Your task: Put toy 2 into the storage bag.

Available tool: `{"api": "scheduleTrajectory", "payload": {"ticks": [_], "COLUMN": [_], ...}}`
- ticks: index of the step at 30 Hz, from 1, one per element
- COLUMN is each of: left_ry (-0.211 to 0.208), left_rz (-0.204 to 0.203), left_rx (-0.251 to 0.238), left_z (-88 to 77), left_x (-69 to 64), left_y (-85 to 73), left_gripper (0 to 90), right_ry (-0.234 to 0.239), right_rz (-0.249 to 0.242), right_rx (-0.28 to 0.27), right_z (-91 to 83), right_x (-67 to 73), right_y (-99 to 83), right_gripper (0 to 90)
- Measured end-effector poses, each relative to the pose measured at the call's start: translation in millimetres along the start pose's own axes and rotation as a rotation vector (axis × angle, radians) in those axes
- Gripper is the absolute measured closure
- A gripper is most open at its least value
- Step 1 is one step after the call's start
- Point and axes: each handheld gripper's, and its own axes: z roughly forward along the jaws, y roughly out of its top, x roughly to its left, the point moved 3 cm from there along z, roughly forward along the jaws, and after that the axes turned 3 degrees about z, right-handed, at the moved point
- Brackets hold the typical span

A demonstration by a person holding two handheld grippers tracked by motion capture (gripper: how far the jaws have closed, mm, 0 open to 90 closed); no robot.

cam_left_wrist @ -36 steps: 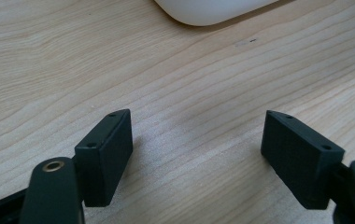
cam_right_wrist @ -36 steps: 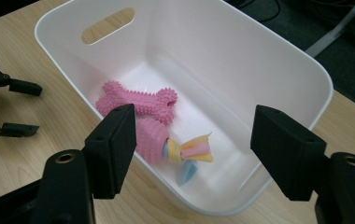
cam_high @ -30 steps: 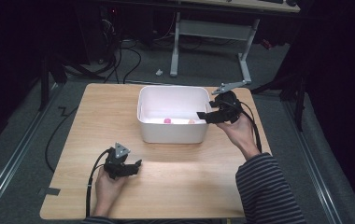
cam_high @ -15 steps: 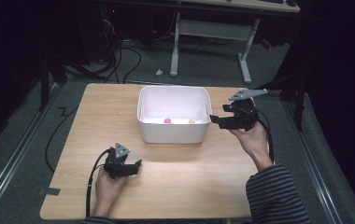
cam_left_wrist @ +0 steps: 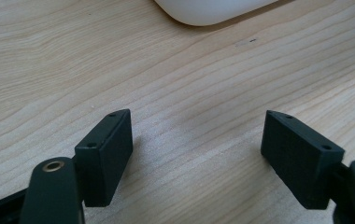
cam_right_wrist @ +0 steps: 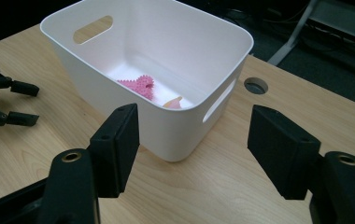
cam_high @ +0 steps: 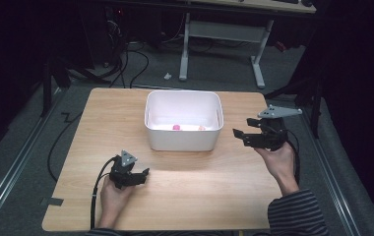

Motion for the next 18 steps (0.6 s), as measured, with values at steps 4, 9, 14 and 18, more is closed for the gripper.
{"api": "scheduleTrajectory", "payload": {"ticks": [4,9,14,18], "left_ry": [0.0,0.001,0.001,0.001], "left_rz": [0.0,0.001,0.001,0.001], "left_rx": [0.0,0.0,0.0,0.0], "left_z": [0.0,0.0,0.0,0.0], "left_x": [0.0,0.0,-0.1,-0.1], "left_y": [0.0,0.0,0.0,0.0], "left_gripper": [25.4,25.4,25.4,25.4], "right_ry": [-0.003,-0.025,-0.033,-0.039], "right_rz": [0.019,0.02,0.029,0.036], "right_rx": [-0.013,-0.024,-0.04,-0.042], "right_z": [-6.2,-10.7,-13.6,-13.4], "right_x": [-0.7,0.4,3.1,5.5], "right_y": [-8.5,-21.6,-34.9,-46.1], "right_gripper": [34.6,34.8,35.1,35.2]}}
